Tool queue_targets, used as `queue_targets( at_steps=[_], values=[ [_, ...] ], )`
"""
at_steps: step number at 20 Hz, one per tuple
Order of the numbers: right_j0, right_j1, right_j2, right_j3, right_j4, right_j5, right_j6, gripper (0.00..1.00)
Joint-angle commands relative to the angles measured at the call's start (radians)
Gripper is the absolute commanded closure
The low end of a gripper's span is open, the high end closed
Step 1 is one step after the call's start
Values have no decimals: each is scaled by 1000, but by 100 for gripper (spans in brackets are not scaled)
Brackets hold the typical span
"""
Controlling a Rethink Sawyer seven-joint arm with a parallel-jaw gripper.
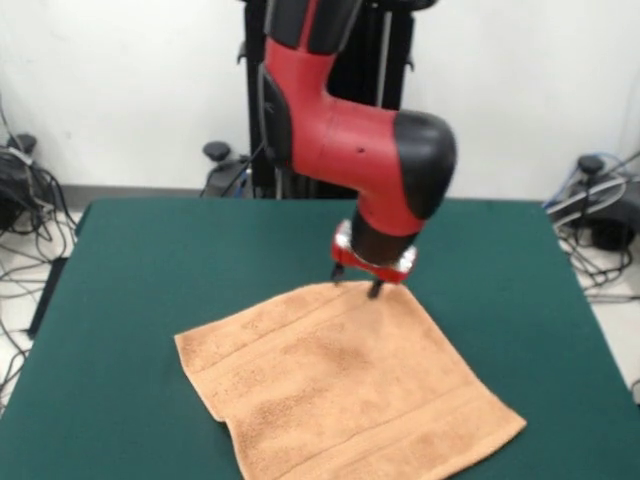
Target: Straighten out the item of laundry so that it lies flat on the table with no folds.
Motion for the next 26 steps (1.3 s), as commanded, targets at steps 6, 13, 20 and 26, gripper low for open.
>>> queue_targets(
  at_steps=[6, 13, 20, 26],
  values=[
    [-82, 78, 163, 84, -12, 137, 44, 0],
    [-83, 84, 169, 108, -64, -392, 191, 0],
    [38, 140, 54, 33, 54, -582, 319, 0],
    [55, 202, 31, -4, 127, -637, 302, 0]
  ],
)
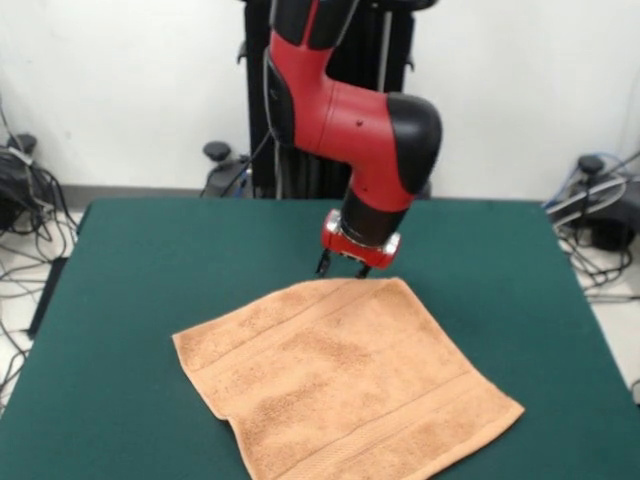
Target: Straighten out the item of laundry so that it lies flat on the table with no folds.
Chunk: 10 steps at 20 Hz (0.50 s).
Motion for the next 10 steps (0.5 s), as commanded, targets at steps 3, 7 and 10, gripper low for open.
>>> queue_targets(
  at_steps=[3, 7, 10],
  values=[
    [-18, 144, 109, -133, 131, -227, 273, 0],
    [-47, 141, 147, -128, 107, -294, 274, 0],
    [-11, 126, 96, -142, 93, -299, 246, 0]
  ],
)
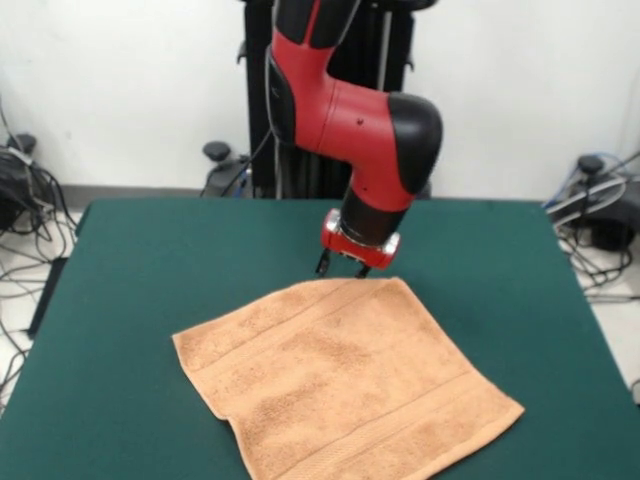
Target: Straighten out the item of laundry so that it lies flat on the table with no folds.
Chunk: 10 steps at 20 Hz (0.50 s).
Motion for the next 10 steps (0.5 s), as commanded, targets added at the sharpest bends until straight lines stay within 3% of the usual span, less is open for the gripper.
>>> queue_targets(
  at_steps=[1, 5, 8, 10],
  values=[
    [9, 127, 68, -155, 74, -333, 242, 0],
    [75, 140, -36, -192, 72, -483, 217, 0],
    [161, 167, -149, -244, 52, -435, 123, 0],
    [166, 177, -162, -330, -88, -367, -22, 0]
  ],
)
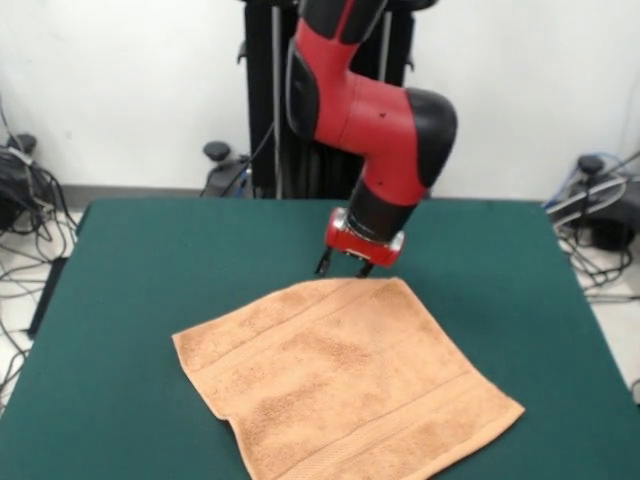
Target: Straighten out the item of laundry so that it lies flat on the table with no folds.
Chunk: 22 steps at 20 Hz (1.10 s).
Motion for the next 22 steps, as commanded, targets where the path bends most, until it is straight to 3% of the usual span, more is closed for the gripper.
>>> queue_targets(
  at_steps=[1, 4, 10, 13, 16, 19, 22],
  values=[
    [71, 152, -108, -346, -110, -308, -54, 0],
    [97, 177, -157, -393, -182, -366, -76, 0],
    [-71, 72, 135, -476, -652, -194, -153, 0],
    [-56, 83, 122, -496, -711, -210, -87, 0],
    [-19, 115, 52, -514, -674, -243, -10, 0],
    [-63, 100, 123, -514, -728, -208, -2, 0],
    [-78, 97, 145, -506, -724, -194, 16, 0]
  ],
)
